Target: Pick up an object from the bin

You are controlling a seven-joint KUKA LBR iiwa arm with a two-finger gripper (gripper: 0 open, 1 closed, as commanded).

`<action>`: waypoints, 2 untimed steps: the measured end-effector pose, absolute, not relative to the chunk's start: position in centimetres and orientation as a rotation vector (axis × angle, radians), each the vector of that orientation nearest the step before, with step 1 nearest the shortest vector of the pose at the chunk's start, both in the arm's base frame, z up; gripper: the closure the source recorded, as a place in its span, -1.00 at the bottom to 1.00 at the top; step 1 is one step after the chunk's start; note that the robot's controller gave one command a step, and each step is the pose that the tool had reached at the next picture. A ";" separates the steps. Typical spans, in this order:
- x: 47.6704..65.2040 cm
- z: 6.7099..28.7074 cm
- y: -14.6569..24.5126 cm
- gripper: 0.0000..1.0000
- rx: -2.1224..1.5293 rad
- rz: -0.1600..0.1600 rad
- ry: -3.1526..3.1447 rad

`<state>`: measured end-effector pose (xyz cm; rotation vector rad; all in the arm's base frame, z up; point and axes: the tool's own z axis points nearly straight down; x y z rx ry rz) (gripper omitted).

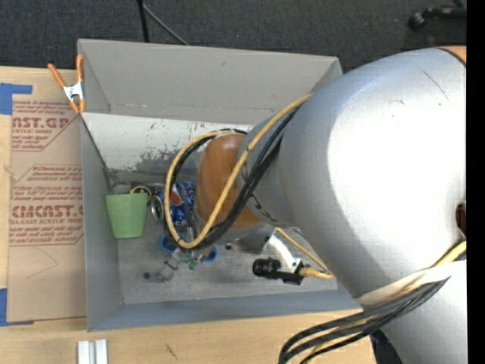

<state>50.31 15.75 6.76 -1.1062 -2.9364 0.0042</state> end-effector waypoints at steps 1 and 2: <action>50.3 6.8 15.8 1.00 -1.106 0.004 -2.937; 50.4 12.0 15.8 1.00 -1.106 -0.004 -2.943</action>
Offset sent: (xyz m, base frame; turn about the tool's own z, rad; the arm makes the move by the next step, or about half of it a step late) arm 0.0000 0.0000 0.0000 0.0000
